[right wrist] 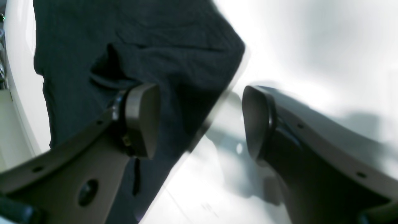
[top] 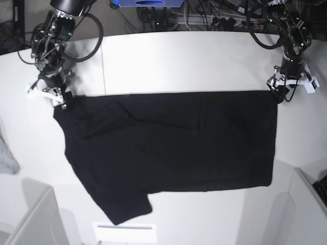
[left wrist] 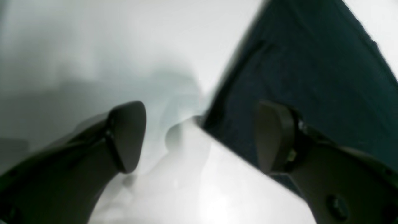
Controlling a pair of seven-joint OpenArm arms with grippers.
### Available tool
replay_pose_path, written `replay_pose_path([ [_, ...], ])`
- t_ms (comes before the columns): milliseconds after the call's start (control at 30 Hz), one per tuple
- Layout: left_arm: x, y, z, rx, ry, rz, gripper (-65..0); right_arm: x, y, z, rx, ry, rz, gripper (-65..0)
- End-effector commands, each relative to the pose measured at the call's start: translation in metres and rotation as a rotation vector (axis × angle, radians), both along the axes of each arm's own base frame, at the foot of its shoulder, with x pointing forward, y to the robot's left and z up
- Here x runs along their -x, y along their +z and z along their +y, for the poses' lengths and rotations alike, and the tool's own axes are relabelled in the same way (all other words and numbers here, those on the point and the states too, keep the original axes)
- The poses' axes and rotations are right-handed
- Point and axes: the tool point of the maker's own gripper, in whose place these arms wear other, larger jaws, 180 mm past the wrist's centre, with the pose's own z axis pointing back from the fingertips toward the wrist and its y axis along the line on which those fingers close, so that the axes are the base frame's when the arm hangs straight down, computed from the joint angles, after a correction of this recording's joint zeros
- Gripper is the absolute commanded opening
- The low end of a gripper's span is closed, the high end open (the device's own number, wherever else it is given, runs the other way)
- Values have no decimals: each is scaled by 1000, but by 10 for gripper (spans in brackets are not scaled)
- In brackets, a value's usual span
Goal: Fold the T-shirt properly
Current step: 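Hold the shoulders with both grippers and pull the shirt flat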
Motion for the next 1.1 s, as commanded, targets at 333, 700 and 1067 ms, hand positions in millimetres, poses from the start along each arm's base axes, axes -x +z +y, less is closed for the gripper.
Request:
replay_pose_path([
  [333,-27,-17,-21,51,-61,4,-133,-7,-6,2,-21,3,18,-258],
  [700,-23,-35,-22,89,-44,43,-561,-5,-17,-4,-23,0,50,-284],
  [1067,-9,-36,-16,59,-54,72,-650,-2,-13,-1,-9,54,7,-650],
])
